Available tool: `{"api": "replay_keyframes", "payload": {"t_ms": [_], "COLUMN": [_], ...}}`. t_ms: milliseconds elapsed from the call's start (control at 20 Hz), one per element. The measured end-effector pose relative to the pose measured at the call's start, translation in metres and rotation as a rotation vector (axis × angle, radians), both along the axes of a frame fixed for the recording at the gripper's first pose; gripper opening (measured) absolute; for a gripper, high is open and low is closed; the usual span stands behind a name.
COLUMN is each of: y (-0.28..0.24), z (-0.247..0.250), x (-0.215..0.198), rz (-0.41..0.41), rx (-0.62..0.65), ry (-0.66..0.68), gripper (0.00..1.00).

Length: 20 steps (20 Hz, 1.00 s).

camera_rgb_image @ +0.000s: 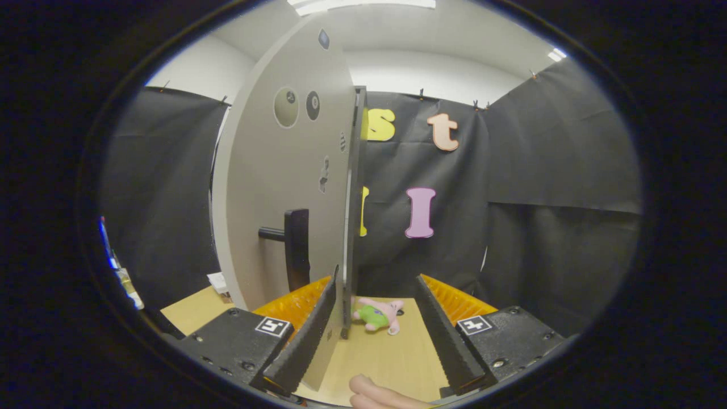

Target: Open the shoe cabinet door, grab the shoes and put them into the shoe cabinet, then close the shoe cabinet door.

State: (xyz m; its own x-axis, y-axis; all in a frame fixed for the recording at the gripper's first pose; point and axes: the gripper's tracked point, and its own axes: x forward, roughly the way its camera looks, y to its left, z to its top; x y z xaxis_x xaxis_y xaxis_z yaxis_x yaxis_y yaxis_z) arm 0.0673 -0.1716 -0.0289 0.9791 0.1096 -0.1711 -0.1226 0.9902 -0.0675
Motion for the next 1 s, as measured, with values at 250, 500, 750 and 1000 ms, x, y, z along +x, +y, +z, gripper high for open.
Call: {"api": "replay_keyframes", "payload": {"t_ms": [250, 500, 750, 1000], "y": [0.020, 0.034, 0.068, 0.106], "z": [-0.004, 0.001, -0.006, -0.006], "x": [-0.002, -0.004, -0.007, -0.002], "rz": [-0.001, -0.055, -0.082, -0.037], "rx": [0.070, 0.043, 0.090, 0.077], "ry": [0.013, 0.012, 0.027, 0.027], "gripper": [0.92, 0.92, 0.92, 0.92]}}
